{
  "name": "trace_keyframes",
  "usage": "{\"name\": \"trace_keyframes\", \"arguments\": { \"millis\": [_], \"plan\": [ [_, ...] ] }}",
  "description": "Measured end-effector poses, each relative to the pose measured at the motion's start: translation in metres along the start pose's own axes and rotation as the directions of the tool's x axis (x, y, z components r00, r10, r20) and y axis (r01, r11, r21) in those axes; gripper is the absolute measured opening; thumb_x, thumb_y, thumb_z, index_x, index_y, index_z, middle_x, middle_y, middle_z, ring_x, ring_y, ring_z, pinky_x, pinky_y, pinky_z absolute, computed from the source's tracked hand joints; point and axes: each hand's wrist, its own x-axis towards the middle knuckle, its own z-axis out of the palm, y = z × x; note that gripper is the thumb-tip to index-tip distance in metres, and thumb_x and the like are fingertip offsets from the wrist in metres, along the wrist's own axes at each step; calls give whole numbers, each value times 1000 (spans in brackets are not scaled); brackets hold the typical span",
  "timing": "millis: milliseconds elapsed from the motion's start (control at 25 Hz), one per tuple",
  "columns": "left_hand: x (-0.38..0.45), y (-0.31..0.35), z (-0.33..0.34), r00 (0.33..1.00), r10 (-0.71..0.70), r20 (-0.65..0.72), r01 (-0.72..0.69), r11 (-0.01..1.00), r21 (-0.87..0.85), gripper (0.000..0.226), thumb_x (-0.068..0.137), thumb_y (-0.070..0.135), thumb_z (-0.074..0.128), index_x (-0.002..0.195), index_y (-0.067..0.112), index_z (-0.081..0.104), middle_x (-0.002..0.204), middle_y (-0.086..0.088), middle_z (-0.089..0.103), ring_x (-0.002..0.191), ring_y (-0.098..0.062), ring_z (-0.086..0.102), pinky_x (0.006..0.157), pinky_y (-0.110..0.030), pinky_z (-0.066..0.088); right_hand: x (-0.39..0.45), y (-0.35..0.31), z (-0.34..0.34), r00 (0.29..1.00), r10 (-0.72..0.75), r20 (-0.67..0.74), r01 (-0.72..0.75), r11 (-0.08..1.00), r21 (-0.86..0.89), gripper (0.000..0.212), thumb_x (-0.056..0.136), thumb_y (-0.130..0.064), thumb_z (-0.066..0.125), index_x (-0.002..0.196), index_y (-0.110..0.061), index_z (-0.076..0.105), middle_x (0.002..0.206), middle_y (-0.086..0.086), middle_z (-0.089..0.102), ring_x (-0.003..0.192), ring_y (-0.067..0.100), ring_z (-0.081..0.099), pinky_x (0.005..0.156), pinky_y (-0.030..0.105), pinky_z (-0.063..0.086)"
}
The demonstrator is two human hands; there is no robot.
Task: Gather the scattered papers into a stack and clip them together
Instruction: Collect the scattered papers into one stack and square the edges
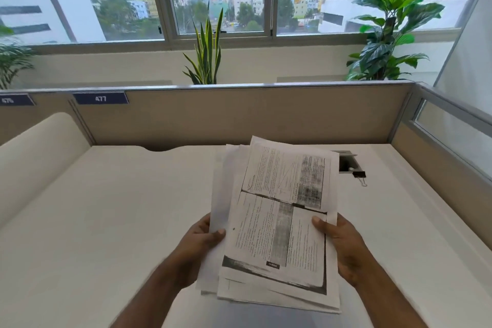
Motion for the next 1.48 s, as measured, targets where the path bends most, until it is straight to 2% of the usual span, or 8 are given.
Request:
{"name": "trace_keyframes", "arguments": {
  "millis": [200, 320, 520, 720, 920, 1080, 1200, 1480],
  "plan": [
    [-16, 6, -19, 997, 29, 71, -27, 999, -29, 43, 86, 13, 73, 128, 21, 66, 128, -18, 68, 115, -41, 66, 85, -51, 59, 2, 8, 34, 998, 12, 58, -9, 999, -54, 26, 95, -2, 56, 117, -14, 62, 106, 17, 76, 93, 37, 74, 71, 50, 62],
    [-19, 13, -27, 1000, 18, -7, -18, 1000, 14, 40, 92, 5, 56, 129, 16, 64, 125, -19, 70, 114, -39, 68, 85, -48, 60, 3, 11, 53, 997, -30, 69, 37, 994, -104, 32, 94, 2, 57, 119, -18, 59, 107, 16, 75, 91, 37, 74, 73, 53, 61],
    [-22, 37, -28, 995, 86, -50, -84, 996, 39, 41, 100, 36, 48, 128, 14, 66, 127, -16, 70, 115, -35, 67, 93, -52, 56, 4, 13, 67, 984, -33, 174, 62, 985, -163, 35, 91, 4, 60, 121, -13, 60, 109, 20, 74, 96, 40, 72, 76, 52, 61],
    [-10, 43, -23, 972, 188, -143, -162, 971, 173, 35, 96, 6, 62, 130, 6, 57, 123, -19, 70, 107, -37, 71, 93, -58, 56, 2, 15, 76, 972, -110, 207, 176, 927, -331, 34, 91, 2, 62, 112, -25, 66, 103, 9, 77, 90, 31, 75, 69, 44, 62],
    [-2, 33, -16, 936, 283, -211, -262, 957, 120, 22, 98, 6, 57, 118, 12, 63, 111, -12, 76, 96, -30, 75, 74, -42, 63, 5, 21, 76, 954, -241, 175, 287, 904, -317, 31, 86, -7, 72, 103, -33, 71, 102, 5, 77, 90, 25, 75, 72, 41, 62],
    [-2, 39, -19, 945, 282, -165, -290, 957, -28, 23, 96, 7, 57, 117, 13, 65, 111, -12, 75, 101, -34, 73, 79, -48, 62, 5, 12, 62, 947, -62, 314, 206, 869, -450, 37, 71, -28, 85, 105, -33, 73, 106, 2, 77, 95, 21, 73, 76, 36, 61],
    [0, 48, -20, 958, 233, -166, -254, 960, -119, 30, 97, 8, 55, 126, 11, 59, 119, -15, 73, 106, -37, 71, 85, -53, 60, 5, 19, 49, 933, 129, 337, 67, 856, -512, 42, 74, -22, 81, 115, -17, 71, 111, 4, 76, 102, 23, 72, 87, 38, 60],
    [6, 50, -17, 983, 107, -151, -94, 992, 88, 37, 99, 3, 55, 132, 20, 55, 122, -10, 72, 105, -32, 72, 78, -48, 62, 0, 35, 53, 944, 152, 292, -21, 913, -408, 28, 87, 4, 66, 114, 2, 67, 111, 16, 75, 100, 30, 73, 78, 33, 61]
  ]
}}
